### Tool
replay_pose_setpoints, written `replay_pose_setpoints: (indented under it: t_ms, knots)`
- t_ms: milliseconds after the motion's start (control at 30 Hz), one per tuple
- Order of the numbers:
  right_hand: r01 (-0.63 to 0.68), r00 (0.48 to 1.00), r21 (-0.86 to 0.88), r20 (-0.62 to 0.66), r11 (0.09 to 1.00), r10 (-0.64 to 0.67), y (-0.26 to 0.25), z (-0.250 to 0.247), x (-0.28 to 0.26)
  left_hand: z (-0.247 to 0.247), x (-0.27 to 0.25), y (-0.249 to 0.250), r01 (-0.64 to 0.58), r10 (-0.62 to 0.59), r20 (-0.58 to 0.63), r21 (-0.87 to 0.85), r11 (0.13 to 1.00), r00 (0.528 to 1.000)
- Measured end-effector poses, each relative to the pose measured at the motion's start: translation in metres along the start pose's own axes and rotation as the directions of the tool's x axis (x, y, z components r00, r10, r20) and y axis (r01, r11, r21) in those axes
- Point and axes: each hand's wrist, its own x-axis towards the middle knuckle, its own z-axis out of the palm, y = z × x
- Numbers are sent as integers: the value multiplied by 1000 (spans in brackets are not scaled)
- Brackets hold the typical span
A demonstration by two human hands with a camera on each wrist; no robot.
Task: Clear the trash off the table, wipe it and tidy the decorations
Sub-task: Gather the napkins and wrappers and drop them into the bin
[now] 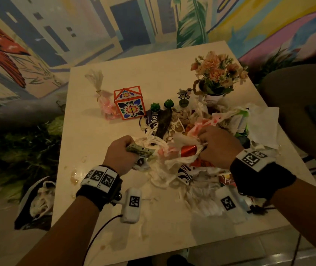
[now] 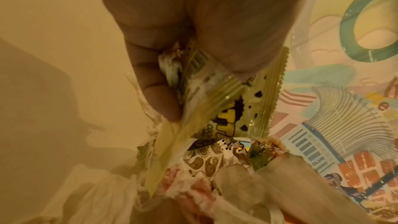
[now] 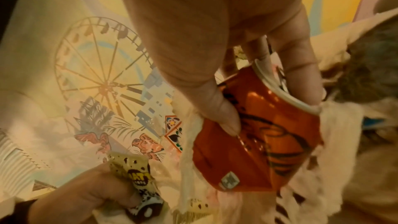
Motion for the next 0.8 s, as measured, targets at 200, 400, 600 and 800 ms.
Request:
replay_pose_setpoints:
  t_ms: [200, 400, 600, 800]
  knots:
    - [-32, 999, -36, -20, 999, 32, -6, -19, -3, 2, -6, 8, -58, 58, 44, -1, 998, 997]
    - [16, 993, 78, -117, 997, -7, -18, -46, 3, -18, -7, 18, -79, 45, -114, -320, 944, 992]
    - [91, 969, 80, -235, 993, -70, -46, -72, 17, -72, -12, 28, -198, 95, -210, -551, 811, 973]
    - [117, 959, 50, -266, 992, -100, -89, -70, 40, -140, -20, 2, -274, 75, -352, -557, 784, 933]
